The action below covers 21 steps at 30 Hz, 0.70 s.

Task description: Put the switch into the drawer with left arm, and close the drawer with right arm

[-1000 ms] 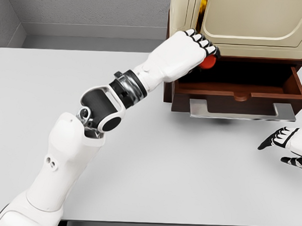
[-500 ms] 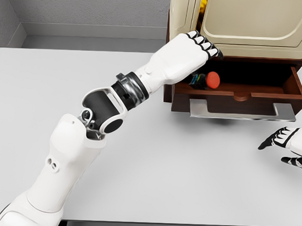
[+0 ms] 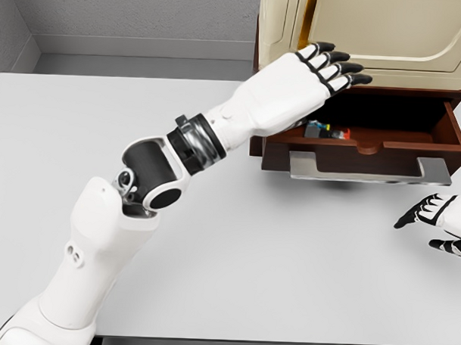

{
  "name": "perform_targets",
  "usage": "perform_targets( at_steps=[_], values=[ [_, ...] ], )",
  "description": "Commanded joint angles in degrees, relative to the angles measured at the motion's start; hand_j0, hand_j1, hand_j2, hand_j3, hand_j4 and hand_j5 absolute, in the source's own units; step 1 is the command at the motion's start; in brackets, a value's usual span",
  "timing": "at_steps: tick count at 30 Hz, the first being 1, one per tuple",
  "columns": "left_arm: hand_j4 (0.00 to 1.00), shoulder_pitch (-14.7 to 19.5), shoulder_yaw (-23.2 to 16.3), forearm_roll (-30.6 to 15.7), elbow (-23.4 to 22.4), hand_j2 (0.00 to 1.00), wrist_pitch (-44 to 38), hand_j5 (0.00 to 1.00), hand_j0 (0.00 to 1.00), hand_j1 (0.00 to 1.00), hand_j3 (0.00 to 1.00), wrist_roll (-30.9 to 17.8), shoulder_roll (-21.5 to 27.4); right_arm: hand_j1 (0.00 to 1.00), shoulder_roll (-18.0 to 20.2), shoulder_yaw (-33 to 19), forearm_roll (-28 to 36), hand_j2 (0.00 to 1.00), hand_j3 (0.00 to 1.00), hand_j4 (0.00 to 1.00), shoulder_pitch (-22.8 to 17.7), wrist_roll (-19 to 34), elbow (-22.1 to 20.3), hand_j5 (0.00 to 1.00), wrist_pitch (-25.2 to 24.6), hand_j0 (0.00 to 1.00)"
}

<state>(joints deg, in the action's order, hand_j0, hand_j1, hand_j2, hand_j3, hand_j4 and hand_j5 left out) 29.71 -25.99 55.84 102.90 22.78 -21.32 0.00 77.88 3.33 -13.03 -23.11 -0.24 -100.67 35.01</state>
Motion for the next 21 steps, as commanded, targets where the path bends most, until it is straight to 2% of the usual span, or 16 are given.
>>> perform_targets(
  at_steps=[1, 4, 6, 8, 9, 10, 11, 12, 15, 16, 17, 19, 21],
  values=[
    [1.00, -0.1, 3.6, -10.2, 0.4, 1.00, 10.4, 1.00, 1.00, 1.00, 1.00, 0.0, 0.0, 0.71, 0.3, -0.1, 0.5, 0.71, 0.71, 0.71, 0.0, 0.0, -0.1, 0.71, 0.0, 0.71],
    [1.00, -0.3, 8.5, -27.3, 0.4, 1.00, 12.2, 1.00, 1.00, 1.00, 1.00, 0.0, 9.8, 0.70, 0.9, -0.3, 0.6, 0.70, 0.70, 0.70, 0.0, 0.0, -0.3, 0.70, 0.0, 0.70],
    [1.00, -0.6, 13.2, -38.1, 0.3, 1.00, 12.2, 1.00, 1.00, 1.00, 1.00, 0.0, 16.8, 0.70, 0.8, -0.4, 0.7, 0.70, 0.70, 0.70, 0.0, 0.0, -0.2, 0.70, 0.0, 0.70],
    [1.00, -3.7, 16.5, -45.4, 0.3, 1.00, 12.2, 1.00, 1.00, 1.00, 1.00, 0.0, 22.2, 0.71, 0.7, -0.4, 0.9, 0.71, 0.71, 0.71, 0.9, -0.2, -0.1, 0.71, 0.0, 0.71],
    [1.00, -5.6, 16.9, -49.2, 0.3, 1.00, 12.2, 1.00, 1.00, 1.00, 1.00, 0.0, 27.1, 0.71, 0.7, -0.5, 1.2, 0.71, 0.71, 0.71, 1.0, -0.2, -0.1, 0.71, 0.0, 0.71],
    [1.00, -8.3, 17.3, -55.4, 0.3, 1.00, 12.2, 1.00, 1.00, 1.00, 1.00, 0.0, 32.8, 0.70, 0.6, -0.5, 1.8, 0.70, 0.70, 0.70, 1.1, -0.2, -0.1, 0.70, 0.0, 0.70],
    [1.00, -12.0, 18.6, -58.9, 0.3, 1.00, 12.2, 1.00, 1.00, 1.00, 1.00, 0.0, 35.5, 0.71, 0.6, -0.5, 1.9, 0.71, 0.71, 0.71, 1.1, -0.2, -0.1, 0.71, 0.0, 0.71],
    [1.00, -17.8, 22.5, -60.9, 0.2, 1.00, 12.2, 1.00, 1.00, 1.00, 1.00, 0.0, 37.9, 0.71, 0.5, -0.5, 2.1, 0.71, 0.71, 0.71, 1.1, -0.3, -0.2, 0.71, 0.0, 0.71],
    [1.00, -30.1, 29.0, -63.0, -2.4, 1.00, 12.2, 1.00, 1.00, 1.00, 1.00, -0.3, 42.8, 0.71, 0.7, -0.6, 3.9, 0.71, 0.71, 0.71, 1.0, -0.3, -0.1, 0.71, 0.0, 0.71],
    [1.00, -31.8, 31.2, -62.4, -5.9, 1.00, 12.2, 1.00, 1.00, 1.00, 1.00, -0.6, 42.5, 0.71, 0.6, -0.6, 3.9, 0.71, 0.71, 0.71, 1.3, -0.3, -0.1, 0.71, 0.0, 0.71],
    [1.00, -31.8, 32.2, -62.3, -8.8, 1.00, 12.2, 1.00, 1.00, 1.00, 1.00, -0.6, 42.7, 0.71, 0.6, -0.6, 3.9, 0.71, 0.71, 0.71, 1.6, -0.3, -0.1, 0.71, 0.0, 0.71],
    [1.00, -32.3, 32.2, -62.0, -12.7, 1.00, 12.2, 1.00, 1.00, 1.00, 1.00, -0.6, 42.5, 0.71, 0.6, -0.7, 4.0, 0.71, 0.71, 0.71, 1.7, -0.3, -0.1, 0.71, 0.0, 0.71],
    [1.00, -33.3, 32.1, -59.0, -15.7, 1.00, 12.2, 1.00, 1.00, 1.00, 1.00, -0.6, 41.8, 0.71, 0.5, -0.6, 4.0, 0.71, 0.71, 0.71, 1.7, -0.3, -0.1, 0.71, 0.0, 0.71]
  ],
)
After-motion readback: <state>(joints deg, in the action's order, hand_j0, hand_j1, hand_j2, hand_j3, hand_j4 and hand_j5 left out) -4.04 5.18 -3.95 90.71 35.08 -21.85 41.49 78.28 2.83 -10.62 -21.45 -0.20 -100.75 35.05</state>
